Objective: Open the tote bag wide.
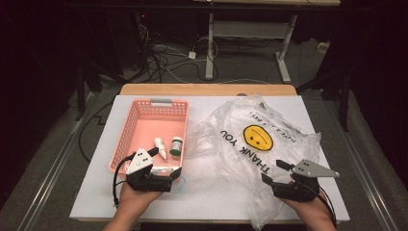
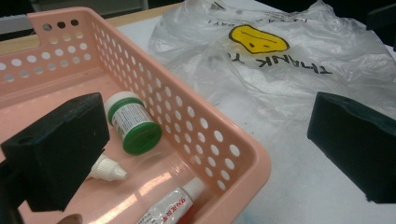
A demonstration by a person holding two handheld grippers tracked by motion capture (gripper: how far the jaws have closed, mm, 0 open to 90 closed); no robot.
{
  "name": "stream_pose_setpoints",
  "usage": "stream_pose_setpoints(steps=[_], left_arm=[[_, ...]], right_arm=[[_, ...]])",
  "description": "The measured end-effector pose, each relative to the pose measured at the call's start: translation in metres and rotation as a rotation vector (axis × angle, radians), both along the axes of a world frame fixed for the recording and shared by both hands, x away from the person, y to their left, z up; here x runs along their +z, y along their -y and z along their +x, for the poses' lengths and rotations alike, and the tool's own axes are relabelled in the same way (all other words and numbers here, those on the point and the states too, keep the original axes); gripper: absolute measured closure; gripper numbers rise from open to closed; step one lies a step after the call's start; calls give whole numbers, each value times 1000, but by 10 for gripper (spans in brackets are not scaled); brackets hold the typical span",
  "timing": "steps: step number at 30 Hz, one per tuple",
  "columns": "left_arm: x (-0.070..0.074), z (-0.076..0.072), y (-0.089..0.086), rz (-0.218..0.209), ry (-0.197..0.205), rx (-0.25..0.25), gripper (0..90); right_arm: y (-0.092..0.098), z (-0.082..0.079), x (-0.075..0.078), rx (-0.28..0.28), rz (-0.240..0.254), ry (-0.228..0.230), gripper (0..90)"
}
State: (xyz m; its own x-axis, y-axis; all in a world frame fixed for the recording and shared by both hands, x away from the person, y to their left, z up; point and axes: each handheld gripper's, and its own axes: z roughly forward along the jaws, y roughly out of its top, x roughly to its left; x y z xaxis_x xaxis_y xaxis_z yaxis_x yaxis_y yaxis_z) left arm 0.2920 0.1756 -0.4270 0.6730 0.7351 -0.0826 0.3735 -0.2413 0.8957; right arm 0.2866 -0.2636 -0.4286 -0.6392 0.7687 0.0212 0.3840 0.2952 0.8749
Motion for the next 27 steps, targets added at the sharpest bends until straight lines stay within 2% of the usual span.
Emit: stream_pose_setpoints(steps=[3,9,13,18,24,27], left_arm=[[-1,-1,-3,2,10,-2,0],[-3,0,-8,-20,-11,-4,0],[-2,-3,-10,-25,-10,-19,0],[0,-4,-11,-15,-25,-21,0],[-1,-4,-14,-26,-39,-21,0],[-1,-6,-13,-23,-27,-15,0]], right_arm=[[-6,11,2,-3,7,14,181],[-20,31,2,12,2,8,81],[-31,43,0,13,2,7,3],[-46,54,-1,27,-24,5,2],[-62,67,-3,68,-51,1,2],[-69,72,-3,86,-54,3,2]])
